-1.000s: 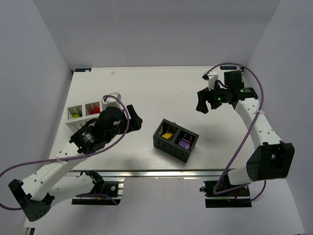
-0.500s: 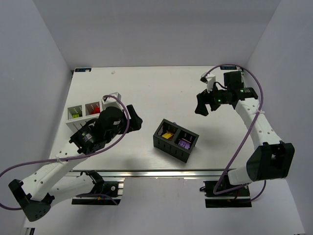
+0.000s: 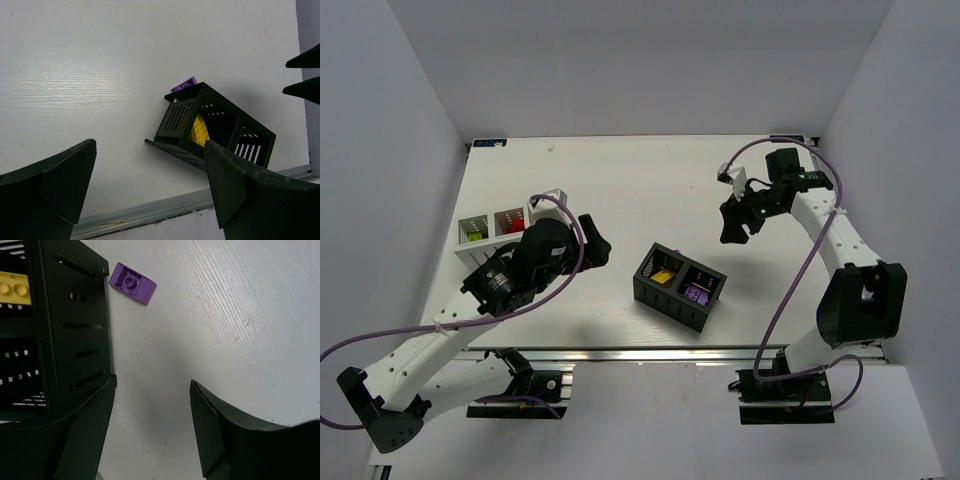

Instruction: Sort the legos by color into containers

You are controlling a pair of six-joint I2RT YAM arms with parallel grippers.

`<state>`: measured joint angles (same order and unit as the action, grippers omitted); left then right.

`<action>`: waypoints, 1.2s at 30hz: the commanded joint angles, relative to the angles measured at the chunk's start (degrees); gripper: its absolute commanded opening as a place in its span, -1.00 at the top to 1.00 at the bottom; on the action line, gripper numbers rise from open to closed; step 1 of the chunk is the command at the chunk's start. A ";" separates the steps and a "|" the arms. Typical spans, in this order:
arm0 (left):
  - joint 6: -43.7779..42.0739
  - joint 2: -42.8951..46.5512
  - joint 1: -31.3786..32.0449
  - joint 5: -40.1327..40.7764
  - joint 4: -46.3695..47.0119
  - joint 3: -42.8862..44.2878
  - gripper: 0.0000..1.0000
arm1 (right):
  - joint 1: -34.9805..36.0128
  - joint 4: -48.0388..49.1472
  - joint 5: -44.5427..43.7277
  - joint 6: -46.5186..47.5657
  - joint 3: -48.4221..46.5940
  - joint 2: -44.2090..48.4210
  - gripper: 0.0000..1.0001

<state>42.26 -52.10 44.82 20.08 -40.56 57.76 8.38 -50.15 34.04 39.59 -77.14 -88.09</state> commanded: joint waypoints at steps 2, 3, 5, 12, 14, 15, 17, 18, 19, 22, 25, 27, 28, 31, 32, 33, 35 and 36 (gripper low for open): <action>0.01 -0.02 -0.17 -0.56 -0.49 1.39 -0.96 | 0.58 -3.46 -0.90 6.45 -1.34 -2.69 -0.28; 0.10 0.06 -0.17 -0.56 -0.75 1.39 -0.96 | 0.84 -4.07 -1.34 7.16 -1.08 -3.48 -0.25; 0.19 0.06 -0.17 -0.39 -1.37 1.57 -0.96 | 1.11 -6.53 -2.22 9.97 -0.38 -3.66 -0.17; 0.19 -0.72 -0.17 -0.82 -1.37 1.57 -0.96 | 3.13 -9.00 -1.18 14.28 5.42 -1.56 0.00; 0.10 -2.04 -0.17 -1.09 -0.93 2.01 -0.96 | 4.35 -10.05 0.58 14.37 5.86 -1.82 0.05; -0.16 -2.39 -0.17 -1.27 -0.93 2.53 -0.96 | 4.54 -10.49 1.11 14.89 5.95 -1.90 0.06; -0.34 -3.27 -0.17 -1.70 -0.67 2.97 -0.96 | 5.94 -11.20 1.82 14.99 6.22 -2.26 0.09; -0.51 -3.36 -0.17 -1.71 -0.67 3.15 -0.96 | 6.29 -11.46 1.82 15.25 6.22 -2.43 0.10; -0.51 -3.45 -0.17 -1.71 -0.49 3.15 -0.96 | 6.90 -11.37 1.64 15.34 6.22 -2.52 0.10; -0.51 -3.45 -0.17 -1.53 -0.93 3.24 -0.96 | 8.05 -11.64 2.25 15.34 6.04 -2.96 0.12; -0.43 -2.75 -0.17 -1.18 -1.28 2.98 -0.96 | 9.37 -11.46 3.13 14.73 5.78 -3.40 0.12; -0.34 -2.31 -0.17 -1.00 -1.37 2.89 -0.96 | 10.25 -11.02 3.66 13.76 5.17 -4.01 0.13; -0.34 -2.13 -0.17 -1.00 -1.28 2.71 -0.96 | 10.51 -10.85 4.10 13.49 4.99 -4.19 0.13; -0.16 -1.78 -0.17 -1.00 -1.37 2.62 -0.96 | 12.09 -10.67 4.54 12.70 4.11 -5.07 0.13; -0.16 -1.78 -0.17 -1.18 -1.37 2.62 -0.96 | 12.53 -10.50 4.72 12.44 3.93 -5.24 0.13; -0.16 -1.69 -0.17 -1.18 -1.37 2.62 -0.96 | 12.62 -10.32 4.63 12.18 3.76 -5.68 0.13; -0.16 -1.52 -0.17 -1.09 -1.54 2.54 -0.96 | 13.85 -9.70 4.54 11.13 3.05 -6.47 0.13; -0.07 -1.52 -0.17 -1.18 -1.54 2.54 -0.96 | 14.12 -9.35 4.11 10.42 2.70 -6.82 0.13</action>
<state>42.04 -54.85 44.82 18.85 -41.69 58.89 21.08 -59.77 35.42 52.18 -71.96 -94.02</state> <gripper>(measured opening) 0.978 0.435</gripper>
